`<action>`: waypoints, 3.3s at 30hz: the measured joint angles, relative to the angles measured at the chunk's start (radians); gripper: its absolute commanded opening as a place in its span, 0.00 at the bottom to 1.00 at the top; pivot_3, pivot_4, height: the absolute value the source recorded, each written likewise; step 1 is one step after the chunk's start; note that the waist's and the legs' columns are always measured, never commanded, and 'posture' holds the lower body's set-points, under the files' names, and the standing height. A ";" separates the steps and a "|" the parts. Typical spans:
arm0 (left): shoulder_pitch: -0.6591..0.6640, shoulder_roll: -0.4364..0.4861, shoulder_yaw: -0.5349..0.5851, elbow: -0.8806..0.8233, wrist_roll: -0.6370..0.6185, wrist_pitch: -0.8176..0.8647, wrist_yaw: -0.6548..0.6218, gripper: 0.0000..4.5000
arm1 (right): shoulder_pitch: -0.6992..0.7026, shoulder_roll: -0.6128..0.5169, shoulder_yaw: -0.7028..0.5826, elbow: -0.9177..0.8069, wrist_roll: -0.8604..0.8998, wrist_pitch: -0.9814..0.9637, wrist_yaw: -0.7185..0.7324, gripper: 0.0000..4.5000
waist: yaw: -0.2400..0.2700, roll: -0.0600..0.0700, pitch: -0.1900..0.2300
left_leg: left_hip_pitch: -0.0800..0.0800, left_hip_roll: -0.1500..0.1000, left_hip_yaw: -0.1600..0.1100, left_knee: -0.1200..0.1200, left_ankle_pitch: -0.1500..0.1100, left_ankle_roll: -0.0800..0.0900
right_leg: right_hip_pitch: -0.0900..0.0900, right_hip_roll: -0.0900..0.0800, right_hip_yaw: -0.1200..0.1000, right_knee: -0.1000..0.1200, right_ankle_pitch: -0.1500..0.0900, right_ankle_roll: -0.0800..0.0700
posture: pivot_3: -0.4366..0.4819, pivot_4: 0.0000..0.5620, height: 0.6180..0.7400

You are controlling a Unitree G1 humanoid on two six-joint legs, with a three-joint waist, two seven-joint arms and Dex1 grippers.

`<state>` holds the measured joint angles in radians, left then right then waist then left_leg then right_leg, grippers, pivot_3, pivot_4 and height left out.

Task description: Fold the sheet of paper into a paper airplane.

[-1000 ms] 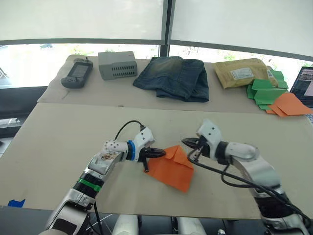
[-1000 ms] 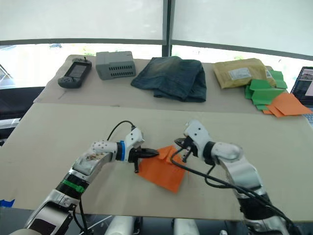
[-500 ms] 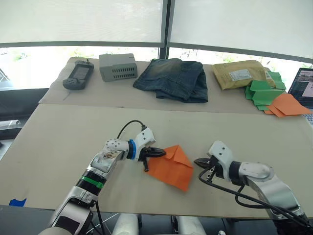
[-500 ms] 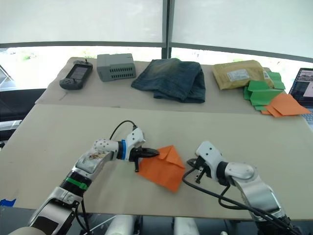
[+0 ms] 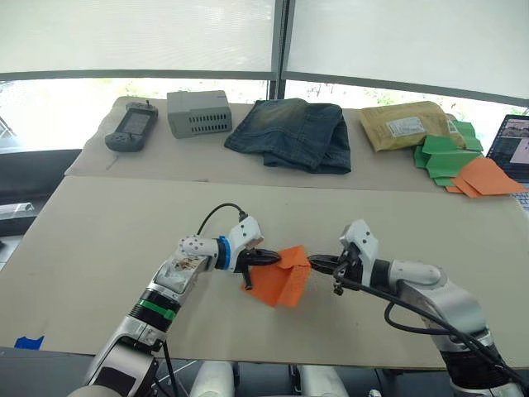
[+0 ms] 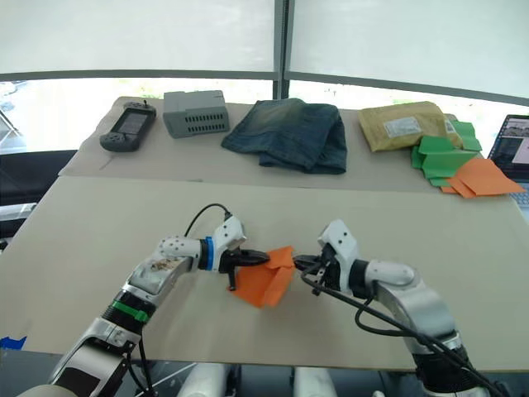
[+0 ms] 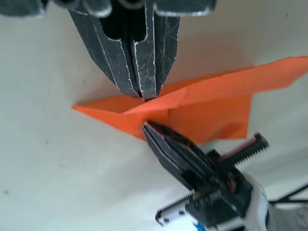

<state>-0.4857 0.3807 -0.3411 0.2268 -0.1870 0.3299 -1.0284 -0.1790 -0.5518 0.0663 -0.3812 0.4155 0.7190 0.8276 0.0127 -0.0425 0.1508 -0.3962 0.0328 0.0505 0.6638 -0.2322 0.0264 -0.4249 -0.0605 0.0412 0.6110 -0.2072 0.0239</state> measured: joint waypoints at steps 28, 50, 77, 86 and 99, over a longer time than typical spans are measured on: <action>0.012 -0.066 -0.029 -0.041 0.033 0.018 0.027 0.01 | -0.026 0.030 0.073 0.130 -0.038 -0.038 -0.063 0.00 | 0.001 0.000 0.000 | -0.003 -0.001 0.000 0.000 0.000 0.001 | -0.001 0.000 0.000 0.000 0.001 0.004 | 0.48 0.27 0.85; -0.003 -0.038 -0.048 -0.042 0.042 0.019 -0.009 0.01 | -0.042 0.066 0.073 0.130 -0.038 -0.038 -0.086 0.00 | -0.004 0.000 0.000 | -0.002 0.000 -0.001 0.000 0.000 0.001 | -0.001 0.001 0.000 0.001 0.001 0.004 | 0.48 0.27 0.85; 0.052 0.102 0.106 -0.238 0.006 0.287 0.095 0.01 | -0.163 0.131 0.193 0.313 -0.110 -0.140 -0.009 0.00 | -0.029 0.000 0.000 | -0.003 0.001 -0.001 0.001 0.000 0.001 | -0.004 0.002 0.000 0.003 0.003 0.005 | 0.48 0.27 0.85; 0.037 0.056 0.208 -0.247 -0.084 0.278 0.114 0.01 | -0.177 0.131 0.219 0.323 -0.165 -0.166 -0.002 0.00 | -0.025 0.000 0.000 | -0.003 0.000 -0.001 0.001 0.000 0.000 | -0.004 0.002 0.000 0.003 0.004 0.005 | 0.48 0.27 0.85; 0.041 0.110 -0.025 -0.282 -0.012 0.254 0.020 0.01 | -0.064 0.095 0.153 0.184 -0.157 -0.108 -0.080 0.00 | -0.016 0.000 0.000 | -0.003 -0.001 -0.001 0.001 0.000 0.000 | -0.003 0.001 0.000 0.001 0.004 0.005 | 0.48 0.27 0.85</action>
<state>-0.4451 0.4904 -0.3660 -0.0552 -0.1987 0.5842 -1.0083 -0.2434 -0.4567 0.2191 -0.1969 0.2588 0.6108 0.7473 -0.0035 -0.0422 0.1509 -0.3993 0.0321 0.0499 0.6643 -0.2325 0.0269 -0.4277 -0.0597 0.0415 0.6123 -0.2035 0.0292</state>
